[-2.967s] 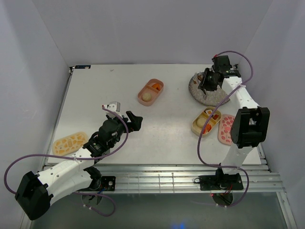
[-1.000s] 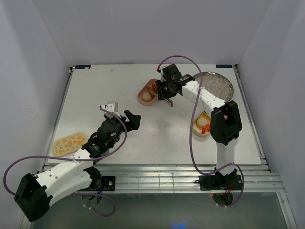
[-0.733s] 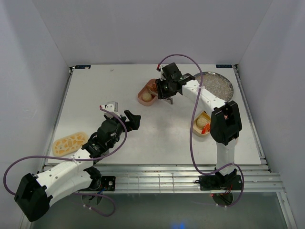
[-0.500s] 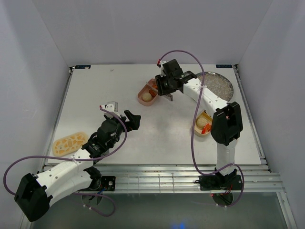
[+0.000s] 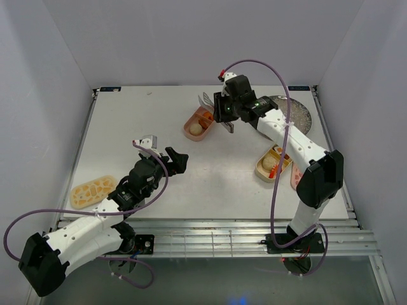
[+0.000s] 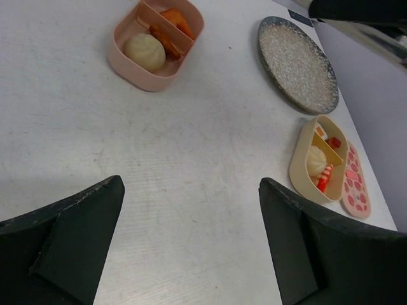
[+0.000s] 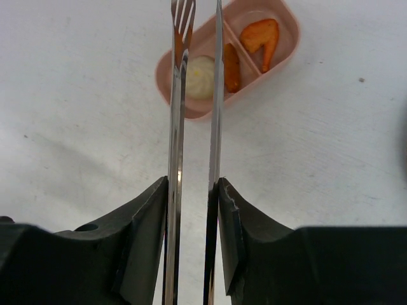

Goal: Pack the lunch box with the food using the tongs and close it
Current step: Place the clamp at the center of the board.

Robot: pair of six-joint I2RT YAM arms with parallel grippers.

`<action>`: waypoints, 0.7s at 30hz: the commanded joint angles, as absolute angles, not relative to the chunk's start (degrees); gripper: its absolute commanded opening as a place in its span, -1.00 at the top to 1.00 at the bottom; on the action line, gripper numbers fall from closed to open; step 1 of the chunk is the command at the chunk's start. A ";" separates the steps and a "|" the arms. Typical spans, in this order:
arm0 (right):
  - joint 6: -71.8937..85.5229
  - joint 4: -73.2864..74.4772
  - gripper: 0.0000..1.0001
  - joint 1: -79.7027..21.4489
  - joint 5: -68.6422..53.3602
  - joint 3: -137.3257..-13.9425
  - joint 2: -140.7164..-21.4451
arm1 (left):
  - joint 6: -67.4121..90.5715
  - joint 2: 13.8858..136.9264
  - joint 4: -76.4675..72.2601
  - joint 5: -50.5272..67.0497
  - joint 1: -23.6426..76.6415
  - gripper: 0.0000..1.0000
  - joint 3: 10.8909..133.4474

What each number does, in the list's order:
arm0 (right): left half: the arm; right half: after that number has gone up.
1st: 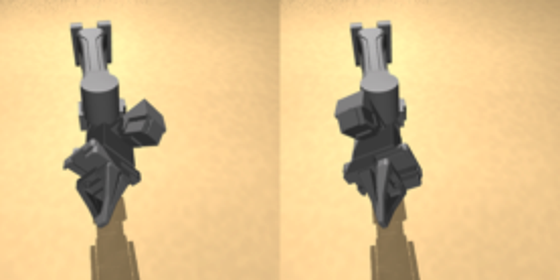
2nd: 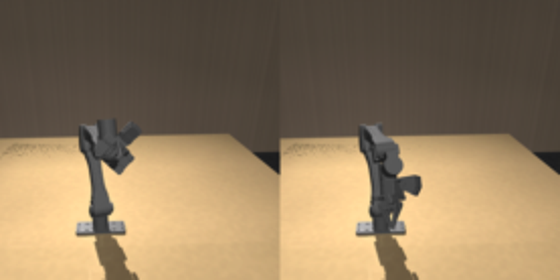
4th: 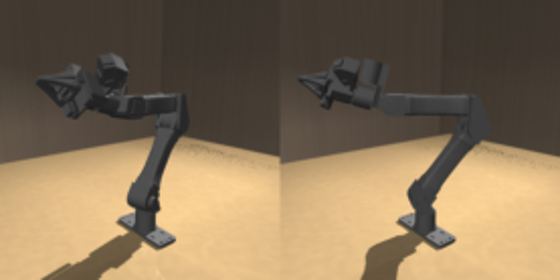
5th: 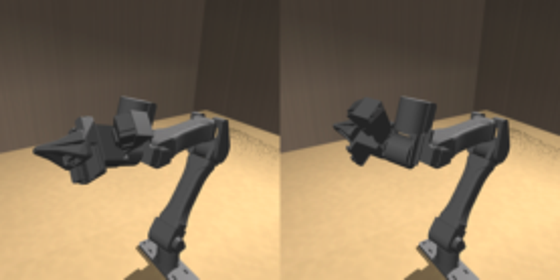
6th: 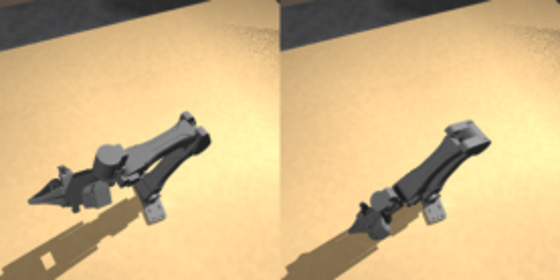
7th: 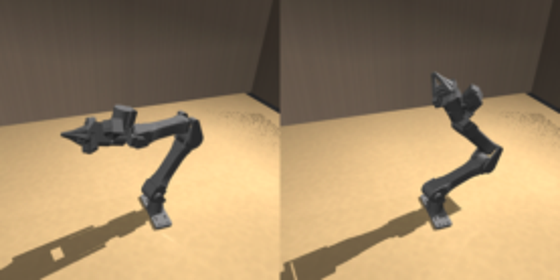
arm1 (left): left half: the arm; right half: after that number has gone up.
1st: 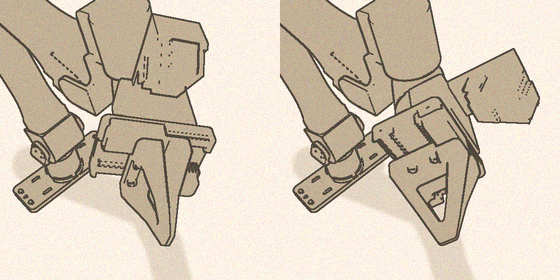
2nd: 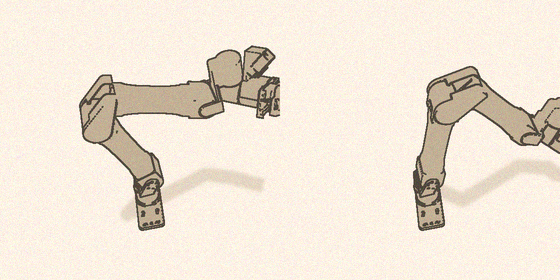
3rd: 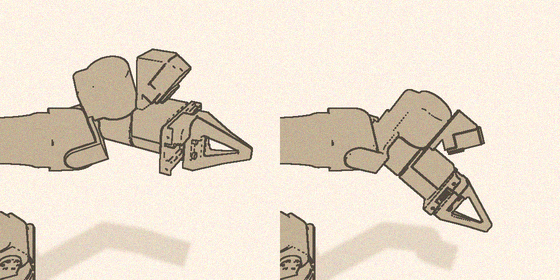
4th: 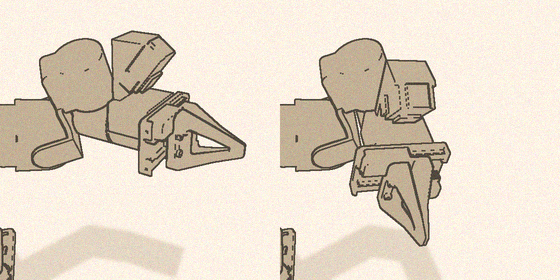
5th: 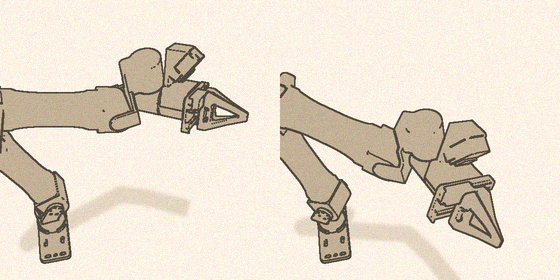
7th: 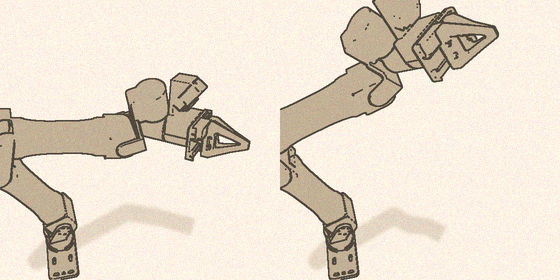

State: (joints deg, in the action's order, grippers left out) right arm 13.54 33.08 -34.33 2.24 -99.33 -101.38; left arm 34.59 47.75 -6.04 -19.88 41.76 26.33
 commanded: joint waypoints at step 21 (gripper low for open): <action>22.14 22.58 0.17 -42.45 24.51 -76.92 -84.14 | 38.94 36.82 17.66 -13.62 41.92 -0.96 42.62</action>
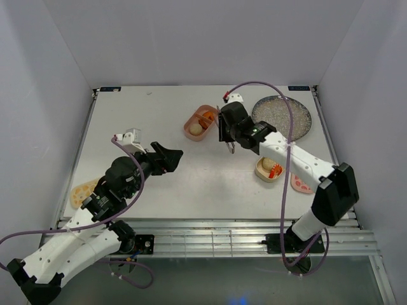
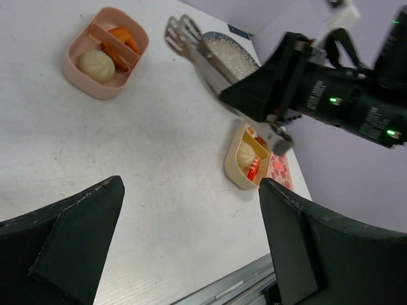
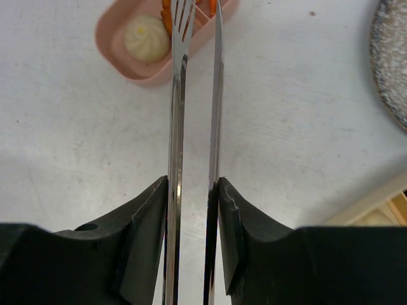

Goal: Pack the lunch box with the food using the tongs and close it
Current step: Place the clamp at the center of the board.

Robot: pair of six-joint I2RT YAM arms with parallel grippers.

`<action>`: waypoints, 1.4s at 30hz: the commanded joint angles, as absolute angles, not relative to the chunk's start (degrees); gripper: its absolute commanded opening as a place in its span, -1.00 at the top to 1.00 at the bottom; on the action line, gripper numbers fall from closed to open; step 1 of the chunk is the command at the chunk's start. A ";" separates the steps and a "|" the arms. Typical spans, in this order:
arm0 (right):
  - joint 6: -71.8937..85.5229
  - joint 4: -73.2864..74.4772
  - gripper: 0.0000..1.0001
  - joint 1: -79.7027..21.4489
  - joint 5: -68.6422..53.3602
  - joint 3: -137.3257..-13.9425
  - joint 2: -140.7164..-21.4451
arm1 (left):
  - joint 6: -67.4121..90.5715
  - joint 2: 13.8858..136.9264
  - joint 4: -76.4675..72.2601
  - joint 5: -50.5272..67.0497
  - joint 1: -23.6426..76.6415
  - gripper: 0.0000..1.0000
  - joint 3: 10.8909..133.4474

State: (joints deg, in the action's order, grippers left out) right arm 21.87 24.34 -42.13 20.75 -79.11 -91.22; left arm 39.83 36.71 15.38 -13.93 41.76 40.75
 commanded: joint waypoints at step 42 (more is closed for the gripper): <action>41.57 20.13 0.23 -66.70 39.02 -116.81 -136.58 | 33.22 34.89 43.68 -13.80 42.01 -0.96 78.75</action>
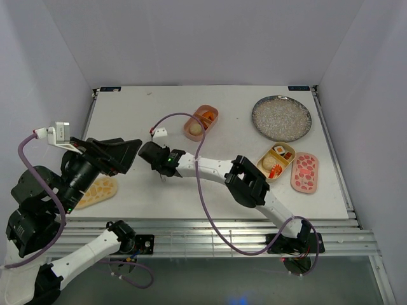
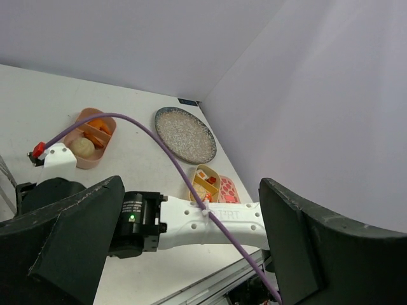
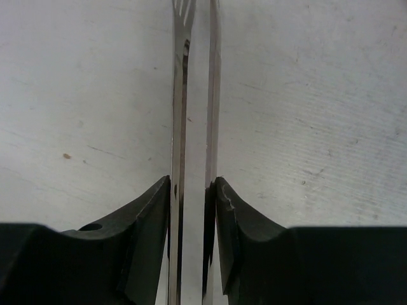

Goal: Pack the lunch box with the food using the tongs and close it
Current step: Place the clamp at the center of the board.

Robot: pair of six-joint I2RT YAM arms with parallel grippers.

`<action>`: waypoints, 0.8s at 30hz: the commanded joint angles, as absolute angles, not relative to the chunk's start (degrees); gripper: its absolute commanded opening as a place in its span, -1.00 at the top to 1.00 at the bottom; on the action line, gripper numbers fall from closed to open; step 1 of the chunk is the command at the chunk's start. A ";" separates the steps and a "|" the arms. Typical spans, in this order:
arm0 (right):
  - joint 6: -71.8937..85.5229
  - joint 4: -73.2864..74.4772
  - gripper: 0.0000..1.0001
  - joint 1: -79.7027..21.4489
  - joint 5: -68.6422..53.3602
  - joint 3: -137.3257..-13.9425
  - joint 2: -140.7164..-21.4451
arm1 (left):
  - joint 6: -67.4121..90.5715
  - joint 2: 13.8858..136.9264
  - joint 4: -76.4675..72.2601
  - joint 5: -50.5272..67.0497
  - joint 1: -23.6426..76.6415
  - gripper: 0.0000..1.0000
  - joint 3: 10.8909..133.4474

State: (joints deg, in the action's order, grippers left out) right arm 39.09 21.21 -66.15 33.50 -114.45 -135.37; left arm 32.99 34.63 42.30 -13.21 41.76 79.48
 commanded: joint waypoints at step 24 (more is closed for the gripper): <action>38.59 9.49 -0.48 -69.52 32.78 -111.89 -136.68 | 33.75 34.45 41.13 -16.87 41.92 -0.96 72.86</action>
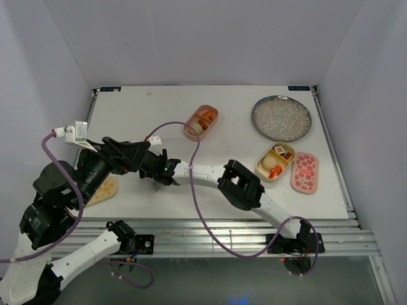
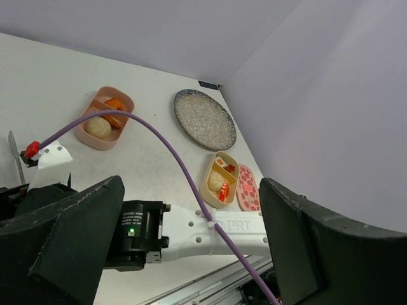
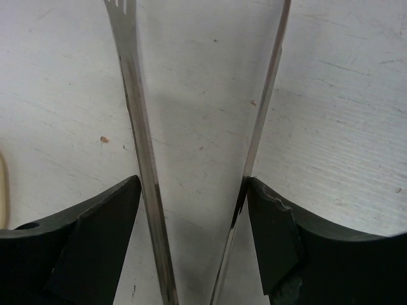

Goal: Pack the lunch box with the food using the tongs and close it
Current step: Place the clamp at the center of the board, then move the packing box to the center of the board.

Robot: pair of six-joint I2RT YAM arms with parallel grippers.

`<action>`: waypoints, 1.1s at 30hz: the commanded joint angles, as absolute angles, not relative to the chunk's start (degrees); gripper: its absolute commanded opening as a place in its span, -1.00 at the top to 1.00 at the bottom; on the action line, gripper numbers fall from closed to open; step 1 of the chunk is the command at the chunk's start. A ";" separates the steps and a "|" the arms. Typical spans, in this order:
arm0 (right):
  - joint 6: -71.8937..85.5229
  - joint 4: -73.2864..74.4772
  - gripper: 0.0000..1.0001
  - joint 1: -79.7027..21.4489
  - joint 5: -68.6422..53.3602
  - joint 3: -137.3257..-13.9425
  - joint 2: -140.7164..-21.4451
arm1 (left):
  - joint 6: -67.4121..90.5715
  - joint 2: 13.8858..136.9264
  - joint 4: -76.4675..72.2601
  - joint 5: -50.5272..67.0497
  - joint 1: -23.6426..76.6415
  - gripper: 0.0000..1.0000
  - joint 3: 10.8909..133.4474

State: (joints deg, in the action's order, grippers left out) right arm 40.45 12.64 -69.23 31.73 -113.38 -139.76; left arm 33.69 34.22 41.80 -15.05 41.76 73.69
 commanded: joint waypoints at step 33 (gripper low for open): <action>33.13 12.65 -0.66 -54.58 36.64 -41.40 -52.41 | 36.74 57.56 21.10 -9.94 41.92 -0.96 60.56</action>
State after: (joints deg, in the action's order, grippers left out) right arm 32.60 12.71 -55.33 33.95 -42.63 -59.31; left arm 35.48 55.22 26.50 -12.60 41.76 62.98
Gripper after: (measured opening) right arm 0.832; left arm 0.979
